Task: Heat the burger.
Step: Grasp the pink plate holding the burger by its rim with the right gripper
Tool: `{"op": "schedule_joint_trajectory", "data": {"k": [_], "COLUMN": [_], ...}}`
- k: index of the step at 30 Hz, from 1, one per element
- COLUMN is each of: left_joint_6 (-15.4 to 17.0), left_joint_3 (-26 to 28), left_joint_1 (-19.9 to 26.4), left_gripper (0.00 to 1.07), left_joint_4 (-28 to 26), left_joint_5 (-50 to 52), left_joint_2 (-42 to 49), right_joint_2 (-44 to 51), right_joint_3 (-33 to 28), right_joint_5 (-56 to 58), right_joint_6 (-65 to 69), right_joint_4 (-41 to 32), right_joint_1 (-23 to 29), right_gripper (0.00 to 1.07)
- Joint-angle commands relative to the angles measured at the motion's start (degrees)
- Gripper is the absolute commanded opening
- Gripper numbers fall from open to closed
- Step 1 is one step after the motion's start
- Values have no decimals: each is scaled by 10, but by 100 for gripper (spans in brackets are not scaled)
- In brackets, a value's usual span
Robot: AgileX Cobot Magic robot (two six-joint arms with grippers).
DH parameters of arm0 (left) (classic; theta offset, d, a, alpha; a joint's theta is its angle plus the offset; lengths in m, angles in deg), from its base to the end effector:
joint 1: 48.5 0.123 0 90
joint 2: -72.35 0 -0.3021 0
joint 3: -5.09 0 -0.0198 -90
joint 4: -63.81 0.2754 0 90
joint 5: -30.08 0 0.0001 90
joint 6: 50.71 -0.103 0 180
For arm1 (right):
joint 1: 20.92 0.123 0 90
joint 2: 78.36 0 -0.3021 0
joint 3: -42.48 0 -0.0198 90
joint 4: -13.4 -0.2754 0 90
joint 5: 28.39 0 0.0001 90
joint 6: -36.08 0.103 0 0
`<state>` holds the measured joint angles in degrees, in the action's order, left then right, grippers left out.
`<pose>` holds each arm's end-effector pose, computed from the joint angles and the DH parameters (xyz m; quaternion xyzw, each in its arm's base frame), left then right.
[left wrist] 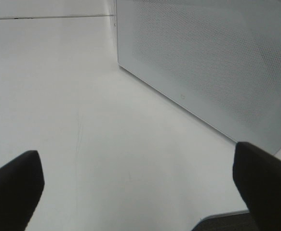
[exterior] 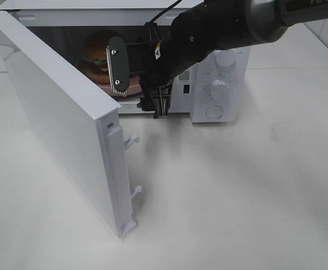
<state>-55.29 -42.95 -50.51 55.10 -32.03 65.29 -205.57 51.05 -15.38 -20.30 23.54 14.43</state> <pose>0.0052 -0.0140 0.2876 0.0536 0.8495 -0.0641 0.5210 0.4191 0.2923 0.1808 -0.7012 0.5823 -0.1270 0.3913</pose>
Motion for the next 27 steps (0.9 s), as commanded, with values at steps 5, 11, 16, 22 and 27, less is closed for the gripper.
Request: {"op": "schedule_joint_trajectory", "data": {"k": [5,11,16,22,27], "left_joint_6": [2,2,2,2,2], "left_joint_3": [0,0,0,0,0], "left_joint_1": [0,0,0,0,0], "left_gripper": [100,100,100,100,100], "left_joint_4": [0,0,0,0,0], "left_joint_5": [7,7,7,7,7], "left_joint_2": [3,3,3,3,3], "right_joint_2": [-34,-74,-99,-128,-144], "right_joint_3": [39,89,125,167,197], "right_joint_5": [10,40,53,78,93], "right_joint_6": [19,20,28,43,46], "right_joint_4": [-1,-1,-1,-1,-1], "right_joint_1": [2,2,2,2,2], "right_gripper": [85,84,82,81,80]}}
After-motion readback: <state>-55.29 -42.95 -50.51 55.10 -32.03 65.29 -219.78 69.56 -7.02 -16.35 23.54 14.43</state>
